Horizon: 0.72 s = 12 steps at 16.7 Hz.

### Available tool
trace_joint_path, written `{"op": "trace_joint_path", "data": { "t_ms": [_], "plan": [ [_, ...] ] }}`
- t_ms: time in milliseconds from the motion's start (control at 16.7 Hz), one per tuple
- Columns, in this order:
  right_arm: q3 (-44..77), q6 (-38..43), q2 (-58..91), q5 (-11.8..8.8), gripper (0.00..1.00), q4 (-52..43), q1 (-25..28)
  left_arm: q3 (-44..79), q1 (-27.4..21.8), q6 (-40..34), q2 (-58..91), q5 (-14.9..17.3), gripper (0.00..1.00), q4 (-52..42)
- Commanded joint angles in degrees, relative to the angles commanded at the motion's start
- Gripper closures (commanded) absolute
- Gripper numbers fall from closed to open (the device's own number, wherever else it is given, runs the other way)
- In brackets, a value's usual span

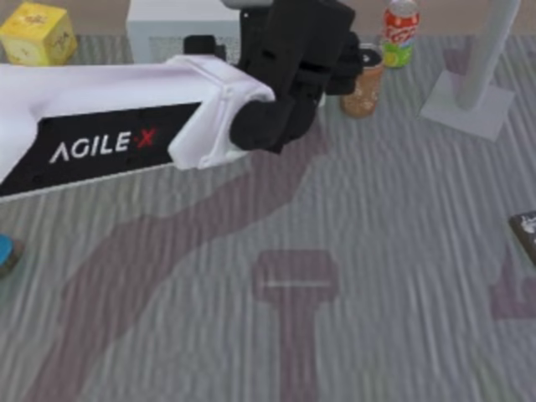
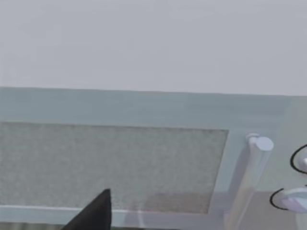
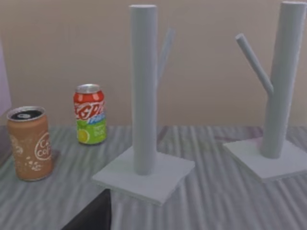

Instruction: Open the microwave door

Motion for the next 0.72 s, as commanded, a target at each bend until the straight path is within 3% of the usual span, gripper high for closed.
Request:
{"op": "trace_joint_path", "data": {
  "t_ms": [240,720],
  "plan": [
    [0.00,0.00,0.00,0.00,0.00,0.00,0.00,0.72,0.61,0.37,0.84,0.50,0.00,0.34],
    [0.00,0.00,0.00,0.00,0.00,0.00,0.00,12.22,5.89,3.82,13.71,5.25,0.00,3.67]
  ]
}}
